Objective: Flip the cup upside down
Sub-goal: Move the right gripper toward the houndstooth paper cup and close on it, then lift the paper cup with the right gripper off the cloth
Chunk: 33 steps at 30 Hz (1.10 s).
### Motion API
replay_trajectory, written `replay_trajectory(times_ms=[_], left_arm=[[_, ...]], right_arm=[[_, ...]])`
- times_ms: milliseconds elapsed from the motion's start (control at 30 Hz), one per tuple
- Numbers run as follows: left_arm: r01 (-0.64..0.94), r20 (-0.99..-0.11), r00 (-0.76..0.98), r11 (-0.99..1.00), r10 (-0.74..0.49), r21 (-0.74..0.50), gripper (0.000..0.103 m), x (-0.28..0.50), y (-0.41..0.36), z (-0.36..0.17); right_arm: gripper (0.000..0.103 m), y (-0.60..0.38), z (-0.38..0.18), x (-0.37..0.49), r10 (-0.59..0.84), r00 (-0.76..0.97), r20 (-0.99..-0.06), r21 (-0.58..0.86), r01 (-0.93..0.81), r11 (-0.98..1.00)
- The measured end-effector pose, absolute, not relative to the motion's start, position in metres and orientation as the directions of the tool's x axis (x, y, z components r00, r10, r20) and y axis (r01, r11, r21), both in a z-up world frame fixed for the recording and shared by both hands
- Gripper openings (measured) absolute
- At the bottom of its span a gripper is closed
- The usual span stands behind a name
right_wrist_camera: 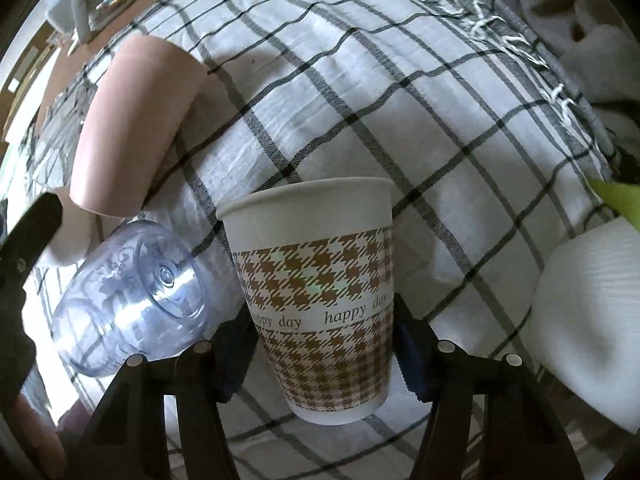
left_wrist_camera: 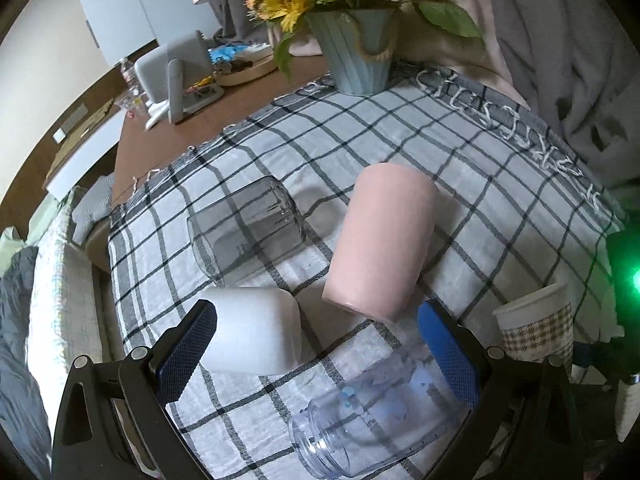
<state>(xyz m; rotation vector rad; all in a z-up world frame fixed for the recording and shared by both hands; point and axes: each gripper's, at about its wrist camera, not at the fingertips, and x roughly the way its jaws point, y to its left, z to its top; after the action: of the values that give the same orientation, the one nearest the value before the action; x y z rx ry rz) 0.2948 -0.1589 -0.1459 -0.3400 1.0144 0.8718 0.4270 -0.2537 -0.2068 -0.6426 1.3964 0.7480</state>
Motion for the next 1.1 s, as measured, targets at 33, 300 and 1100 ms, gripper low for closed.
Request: replay_trajectory(times_ms=[33,300,1100], left_arm=[[-0.758,-0.847,0.247,0.638,0.471,0.133,0.103,0.295,-0.160,-0.145],[-0.659,-0.850,0.323,0.744,0.417,0.114,0.103,0.285,-0.159,-0.131],[-0.216,-0.896,0.393,0.968,0.206,0.127,0.103,0.206,-0.114,-0.143]], right_arm=[[0.061,-0.256,-0.206,0.424,0.090,0.029,-0.996,0.034,-0.778,0.627],[0.061,-0.283,-0.171,0.411,0.140,0.072,-0.988,0.054,-0.683,0.729],[0.061,-0.300,-0.155,0.253,0.205,0.128,-0.970,0.184,-0.162,0.969]])
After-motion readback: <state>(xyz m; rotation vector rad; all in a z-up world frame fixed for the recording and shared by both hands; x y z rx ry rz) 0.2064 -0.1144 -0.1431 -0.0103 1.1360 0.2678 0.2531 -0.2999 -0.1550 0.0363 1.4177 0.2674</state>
